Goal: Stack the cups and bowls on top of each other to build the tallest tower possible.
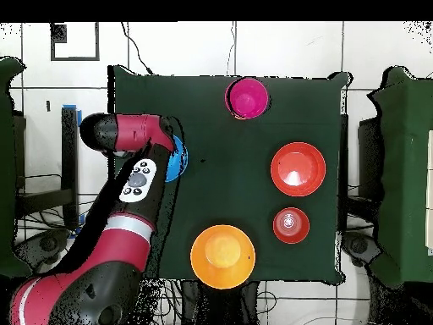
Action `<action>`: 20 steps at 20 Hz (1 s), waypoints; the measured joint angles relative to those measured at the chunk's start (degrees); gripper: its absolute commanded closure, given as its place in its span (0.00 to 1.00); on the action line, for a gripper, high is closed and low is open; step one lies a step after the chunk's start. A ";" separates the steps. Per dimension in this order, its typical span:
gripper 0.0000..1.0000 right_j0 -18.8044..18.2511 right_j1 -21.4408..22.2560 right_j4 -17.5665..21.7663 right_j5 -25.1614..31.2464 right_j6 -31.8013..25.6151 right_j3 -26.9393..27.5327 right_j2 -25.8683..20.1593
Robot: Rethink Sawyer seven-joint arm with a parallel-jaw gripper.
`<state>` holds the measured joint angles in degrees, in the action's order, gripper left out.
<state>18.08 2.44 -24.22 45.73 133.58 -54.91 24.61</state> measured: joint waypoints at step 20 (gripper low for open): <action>1.00 0.04 1.09 6.68 6.39 0.00 -1.47 4.15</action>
<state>18.12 3.53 -17.53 52.12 133.58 -56.38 28.76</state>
